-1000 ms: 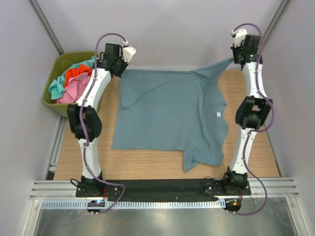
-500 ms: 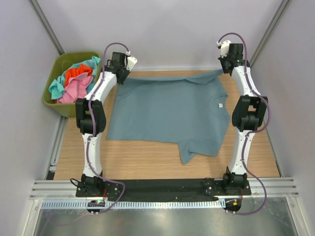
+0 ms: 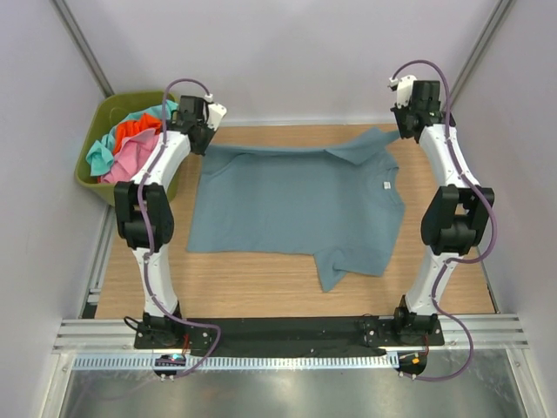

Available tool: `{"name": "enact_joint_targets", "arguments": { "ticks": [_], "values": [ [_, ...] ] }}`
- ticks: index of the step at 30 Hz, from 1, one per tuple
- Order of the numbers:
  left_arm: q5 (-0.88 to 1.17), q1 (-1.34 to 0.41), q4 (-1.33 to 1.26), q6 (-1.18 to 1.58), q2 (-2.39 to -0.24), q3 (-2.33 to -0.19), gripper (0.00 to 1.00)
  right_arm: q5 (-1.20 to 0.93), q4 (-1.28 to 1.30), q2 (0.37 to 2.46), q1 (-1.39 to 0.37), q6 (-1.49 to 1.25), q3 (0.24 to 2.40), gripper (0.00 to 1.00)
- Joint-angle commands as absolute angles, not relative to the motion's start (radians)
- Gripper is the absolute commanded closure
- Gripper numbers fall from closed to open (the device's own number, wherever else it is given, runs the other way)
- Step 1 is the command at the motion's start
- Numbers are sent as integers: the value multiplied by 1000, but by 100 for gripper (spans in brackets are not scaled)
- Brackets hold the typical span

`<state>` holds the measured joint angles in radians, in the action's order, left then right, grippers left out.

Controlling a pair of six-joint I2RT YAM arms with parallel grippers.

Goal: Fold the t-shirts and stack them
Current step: Fold the tshirt

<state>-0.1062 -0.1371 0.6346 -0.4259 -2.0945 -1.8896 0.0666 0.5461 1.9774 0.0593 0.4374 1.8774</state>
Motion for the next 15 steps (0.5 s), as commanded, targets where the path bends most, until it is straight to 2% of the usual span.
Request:
{"name": "enact_joint_targets", "arguments": {
  "ticks": [1, 15],
  "values": [
    [-86, -132, 620, -429, -1994, -1849, 100, 46, 555, 1879, 58, 407, 1798, 99],
    [-63, -132, 627, -400, -1954, -1709, 100, 14, 574, 1809, 57, 400, 1644, 99]
  ]
}}
